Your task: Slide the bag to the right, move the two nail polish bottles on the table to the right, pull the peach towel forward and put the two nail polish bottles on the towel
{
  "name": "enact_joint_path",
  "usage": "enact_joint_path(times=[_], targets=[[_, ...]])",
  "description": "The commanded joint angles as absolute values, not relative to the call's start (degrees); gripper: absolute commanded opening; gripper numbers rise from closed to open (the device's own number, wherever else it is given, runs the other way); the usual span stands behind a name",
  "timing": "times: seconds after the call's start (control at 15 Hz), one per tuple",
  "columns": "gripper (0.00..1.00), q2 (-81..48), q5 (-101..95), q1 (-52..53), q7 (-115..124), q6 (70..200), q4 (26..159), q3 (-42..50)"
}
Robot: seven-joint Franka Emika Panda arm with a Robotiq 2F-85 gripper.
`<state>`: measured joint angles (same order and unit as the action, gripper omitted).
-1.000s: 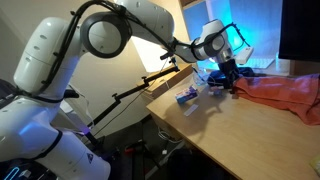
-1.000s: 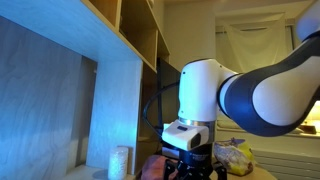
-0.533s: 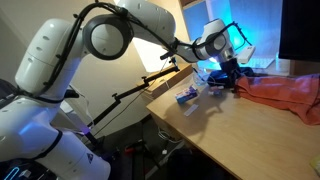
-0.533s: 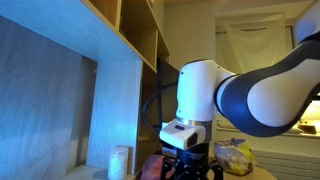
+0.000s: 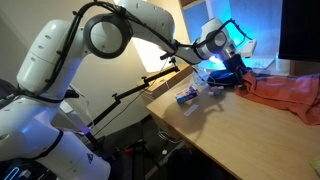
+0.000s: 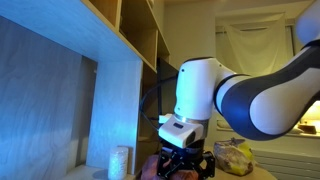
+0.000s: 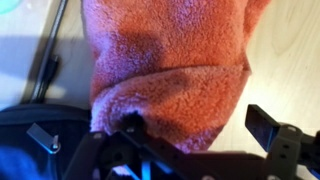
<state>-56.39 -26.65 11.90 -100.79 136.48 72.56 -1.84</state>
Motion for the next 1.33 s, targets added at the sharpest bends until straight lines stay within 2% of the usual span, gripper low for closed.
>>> enact_joint_path(times=[0.0, 0.53, 0.8, 1.27], targets=[[1.00, -57.7, -29.5, 14.0, -98.2, 137.7, 70.6, 0.8], [1.00, -57.4, -35.5, 16.1, -95.9, 136.9, 71.4, 2.7], [1.00, -57.2, -41.4, 17.9, -96.7, 131.8, 71.8, 3.9], [1.00, -57.7, -45.3, 15.8, -101.3, 132.4, 72.1, -0.2]])
